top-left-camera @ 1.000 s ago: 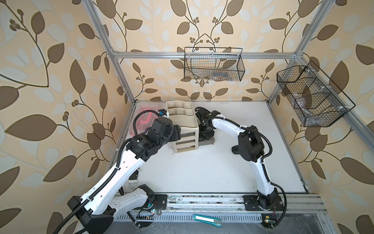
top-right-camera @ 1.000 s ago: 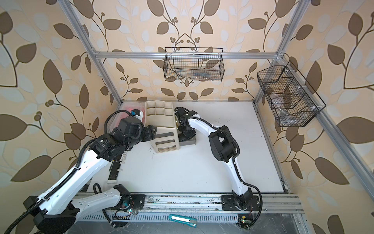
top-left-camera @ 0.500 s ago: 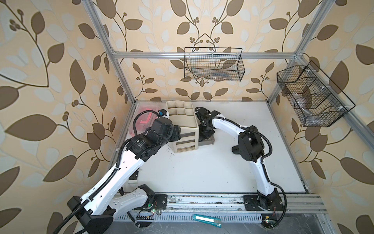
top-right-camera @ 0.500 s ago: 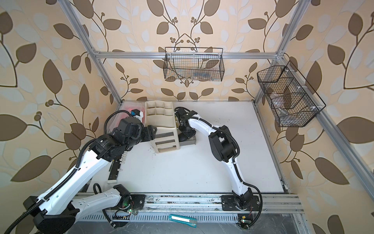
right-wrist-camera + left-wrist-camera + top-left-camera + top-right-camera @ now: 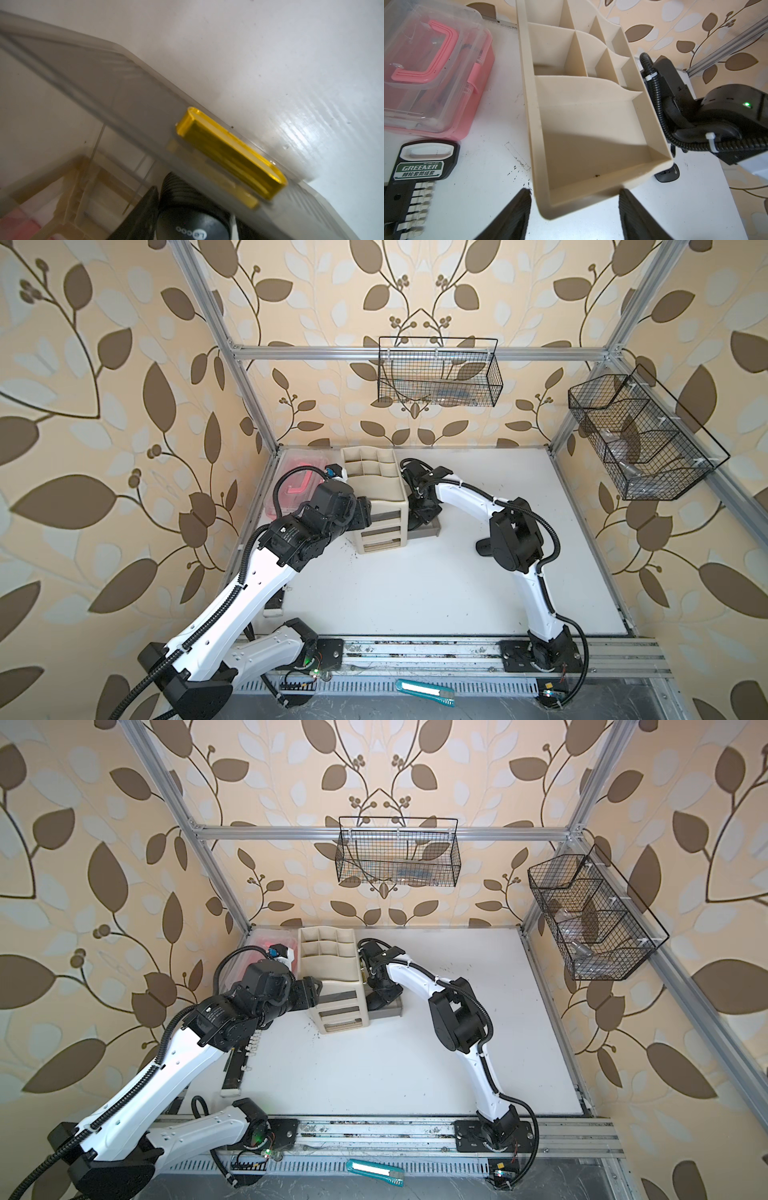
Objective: Take the mice out of the drawer
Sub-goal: Pick up the mouse from the drawer.
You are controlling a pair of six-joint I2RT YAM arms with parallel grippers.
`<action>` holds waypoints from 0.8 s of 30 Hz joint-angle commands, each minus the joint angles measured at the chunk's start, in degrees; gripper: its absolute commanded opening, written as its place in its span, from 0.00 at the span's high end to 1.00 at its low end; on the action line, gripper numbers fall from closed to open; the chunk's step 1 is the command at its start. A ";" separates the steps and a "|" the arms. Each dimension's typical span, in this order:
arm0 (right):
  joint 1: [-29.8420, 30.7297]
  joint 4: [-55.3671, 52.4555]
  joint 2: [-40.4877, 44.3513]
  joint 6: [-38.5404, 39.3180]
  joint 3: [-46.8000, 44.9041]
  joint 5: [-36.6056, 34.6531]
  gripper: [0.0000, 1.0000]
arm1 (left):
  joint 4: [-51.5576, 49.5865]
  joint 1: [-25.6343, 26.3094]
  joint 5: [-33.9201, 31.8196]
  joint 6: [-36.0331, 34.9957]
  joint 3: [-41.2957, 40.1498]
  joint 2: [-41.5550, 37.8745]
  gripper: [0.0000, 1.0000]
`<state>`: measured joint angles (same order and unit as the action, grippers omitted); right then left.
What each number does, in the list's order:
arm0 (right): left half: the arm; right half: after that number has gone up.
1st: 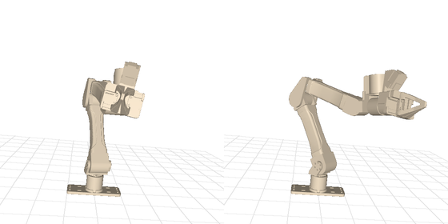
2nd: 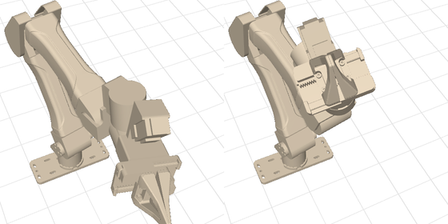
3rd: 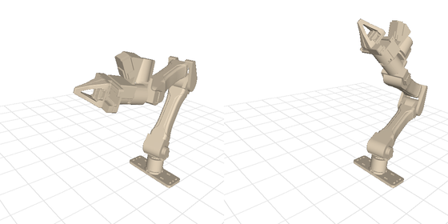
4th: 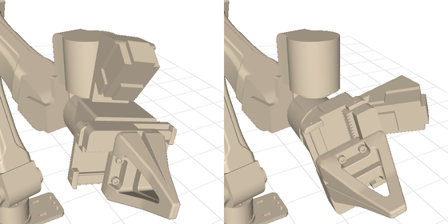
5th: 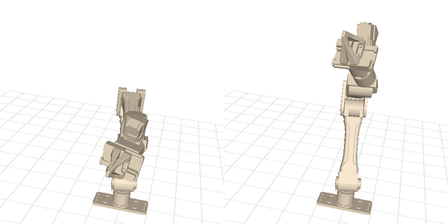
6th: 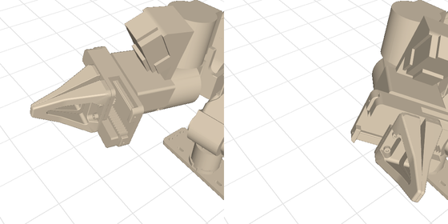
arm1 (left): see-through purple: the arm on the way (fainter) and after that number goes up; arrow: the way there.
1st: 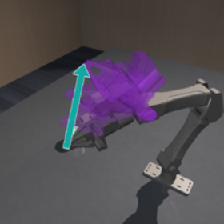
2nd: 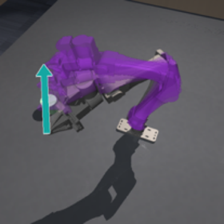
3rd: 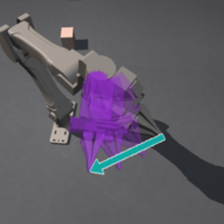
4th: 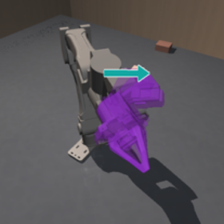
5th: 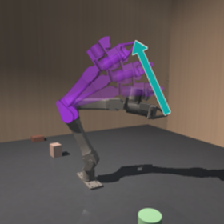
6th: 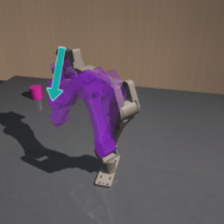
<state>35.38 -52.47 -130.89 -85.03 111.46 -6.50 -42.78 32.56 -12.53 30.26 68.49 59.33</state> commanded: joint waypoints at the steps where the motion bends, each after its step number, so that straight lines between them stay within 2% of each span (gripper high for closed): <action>1: 0.92 -1.55 0.14 -1.27 0.51 -0.33 0.36 | 1.04 -0.51 -1.06 0.46 -0.24 -1.14 0.31; 5: 0.85 -1.32 -1.47 -1.82 0.68 1.41 0.30 | 1.37 -0.56 -0.27 0.50 -0.46 -1.26 0.31; 15: 1.05 -2.86 -4.83 -3.12 0.86 3.04 0.28 | 2.18 -0.53 0.80 0.76 -0.81 -0.96 0.32; 24: 0.13 -3.50 -4.34 -2.17 0.48 1.22 0.40 | 2.06 -0.53 0.59 0.66 -0.73 -0.71 0.32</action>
<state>35.22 -51.90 -133.29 -86.30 112.86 -2.85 -41.76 32.56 -11.77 30.46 68.05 59.13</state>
